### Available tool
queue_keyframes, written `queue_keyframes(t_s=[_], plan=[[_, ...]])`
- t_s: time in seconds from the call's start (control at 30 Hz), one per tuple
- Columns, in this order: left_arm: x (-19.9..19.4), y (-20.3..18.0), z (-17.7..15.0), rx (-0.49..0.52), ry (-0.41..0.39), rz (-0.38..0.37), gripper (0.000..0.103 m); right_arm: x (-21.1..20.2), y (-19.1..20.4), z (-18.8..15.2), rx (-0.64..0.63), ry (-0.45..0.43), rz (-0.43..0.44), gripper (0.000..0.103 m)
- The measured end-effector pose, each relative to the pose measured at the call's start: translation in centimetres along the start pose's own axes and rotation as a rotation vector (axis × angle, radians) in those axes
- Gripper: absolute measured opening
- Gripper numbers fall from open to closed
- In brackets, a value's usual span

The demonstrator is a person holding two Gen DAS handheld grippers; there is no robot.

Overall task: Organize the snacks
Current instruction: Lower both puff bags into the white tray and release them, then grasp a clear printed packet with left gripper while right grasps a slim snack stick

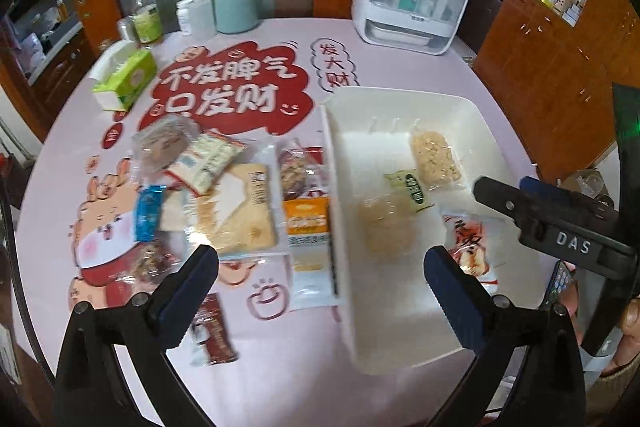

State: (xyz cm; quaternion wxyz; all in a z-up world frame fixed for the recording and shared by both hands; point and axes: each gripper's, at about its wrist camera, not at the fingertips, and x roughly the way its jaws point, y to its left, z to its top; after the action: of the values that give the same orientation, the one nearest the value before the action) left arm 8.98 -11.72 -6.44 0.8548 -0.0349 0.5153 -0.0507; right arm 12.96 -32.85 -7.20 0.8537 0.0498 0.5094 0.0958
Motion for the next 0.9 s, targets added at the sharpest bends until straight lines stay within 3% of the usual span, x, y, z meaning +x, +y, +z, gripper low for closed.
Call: queue_keyframes(t_s=[0.23,0.47,0.57,0.9], plan=[[-3.9,4.7,-0.5,-0.023,-0.047,0.060,0.102,-2.5,2.1,-0.6,-0.008,-0.032,0.012,0.088],[-6.8,9.2,1.3,0.007,-0.129,0.107,0.102,-4.3,5.8,0.8,0.014,-0.091,-0.022,0.088],[-8.0,11.8,2.8,0.037,-0.180,0.132,0.102,-4.7,8.3,1.4,0.007,-0.112,-0.042,0.088],[-9.2,22.0,10.2,0.137,-0.280,0.085,0.102,-3.5,17.2,5.0,0.024,-0.141,-0.088,0.088]])
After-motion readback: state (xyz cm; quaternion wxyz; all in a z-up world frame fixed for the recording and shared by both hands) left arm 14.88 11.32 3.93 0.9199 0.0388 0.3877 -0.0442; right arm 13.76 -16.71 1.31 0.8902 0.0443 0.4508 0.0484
